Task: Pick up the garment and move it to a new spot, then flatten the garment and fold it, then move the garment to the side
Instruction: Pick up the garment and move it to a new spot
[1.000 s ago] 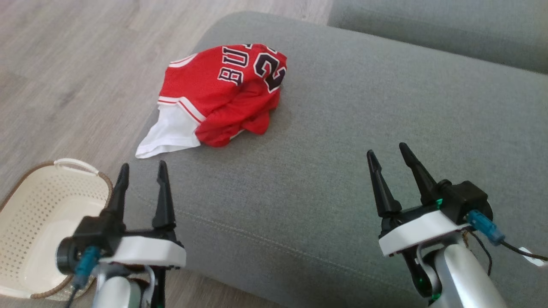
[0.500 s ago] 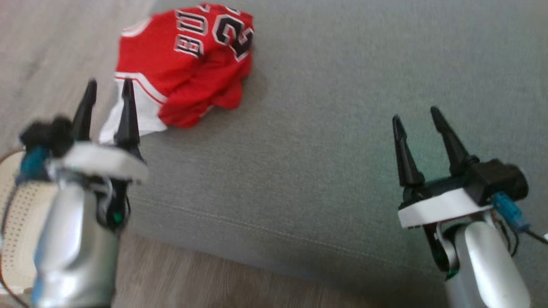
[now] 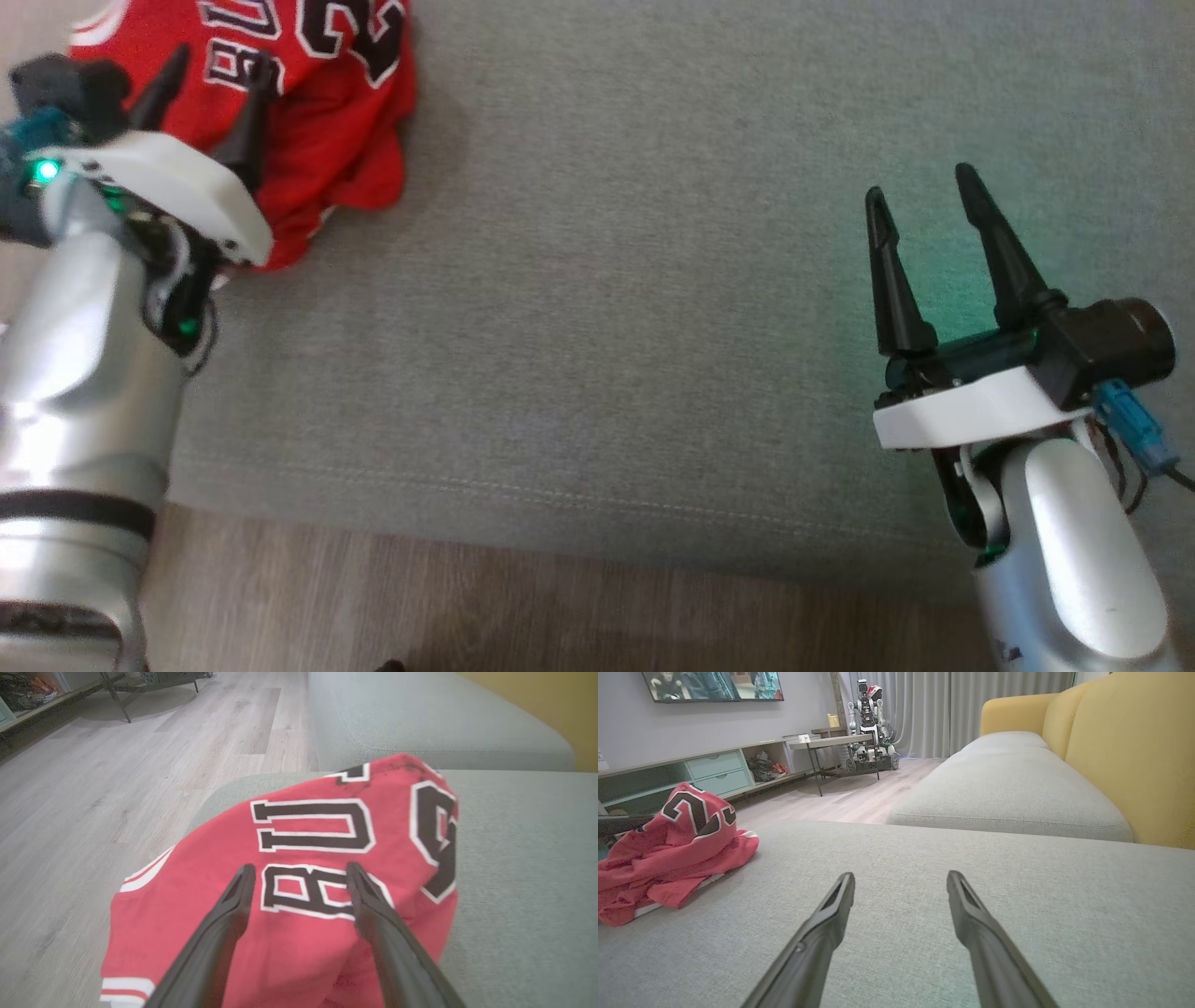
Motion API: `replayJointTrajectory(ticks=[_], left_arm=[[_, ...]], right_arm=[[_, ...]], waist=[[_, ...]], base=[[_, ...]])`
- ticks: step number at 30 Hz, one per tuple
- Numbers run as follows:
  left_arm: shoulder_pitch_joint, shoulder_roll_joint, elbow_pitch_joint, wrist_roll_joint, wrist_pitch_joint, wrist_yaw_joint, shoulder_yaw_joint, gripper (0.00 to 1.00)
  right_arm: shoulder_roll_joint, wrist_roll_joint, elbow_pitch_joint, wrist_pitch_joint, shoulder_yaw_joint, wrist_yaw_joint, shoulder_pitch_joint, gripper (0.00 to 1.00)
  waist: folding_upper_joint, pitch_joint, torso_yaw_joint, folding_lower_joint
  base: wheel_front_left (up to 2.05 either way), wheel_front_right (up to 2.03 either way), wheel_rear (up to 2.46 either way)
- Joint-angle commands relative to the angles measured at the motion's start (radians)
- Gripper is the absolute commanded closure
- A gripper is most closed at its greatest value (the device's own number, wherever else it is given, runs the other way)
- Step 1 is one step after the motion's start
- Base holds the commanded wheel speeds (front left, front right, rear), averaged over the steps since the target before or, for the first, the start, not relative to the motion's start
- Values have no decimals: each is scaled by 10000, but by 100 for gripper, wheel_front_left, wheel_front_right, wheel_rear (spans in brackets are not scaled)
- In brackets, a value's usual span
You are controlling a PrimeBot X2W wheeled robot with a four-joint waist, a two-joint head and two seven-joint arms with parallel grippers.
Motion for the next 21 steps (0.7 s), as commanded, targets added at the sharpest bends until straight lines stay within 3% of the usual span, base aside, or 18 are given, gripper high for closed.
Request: replayJointTrajectory(ticks=[1, 4, 5, 6, 15, 21], left_arm=[[-605, 576, 94, 7, 17, 15, 199, 0], [-1011, 593, 829, -58, 1, 15, -5, 0], [-1116, 577, 998, -137, -31, 15, -74, 68], [-1210, 586, 1148, -206, -138, 15, -99, 100], [-1724, 680, 1649, -367, -1094, 38, 87, 100], [-1606, 796, -209, -153, -1188, 390, 855, 100]], right_arm=[[11, 33, -417, -92, 226, 0, -182, 0], [11, 72, -457, -92, 189, 0, -227, 0], [11, 82, -463, -92, 182, 0, -232, 0], [11, 93, -465, -92, 179, 0, -238, 0], [11, 251, -343, -92, 115, 0, -206, 0], [11, 426, -210, -92, 191, 0, -175, 0]], waist=[[0, 230, -239, -1], [0, 323, -350, -1], [0, 340, -370, -1], [0, 350, -387, -1], [0, 6, -268, -1], [0, -573, -104, -1]], base=[[0, 0, 0], [0, 0, 0], [0, 0, 0], [0, 0, 0], [0, 0, 0], [0, 0, 0]])
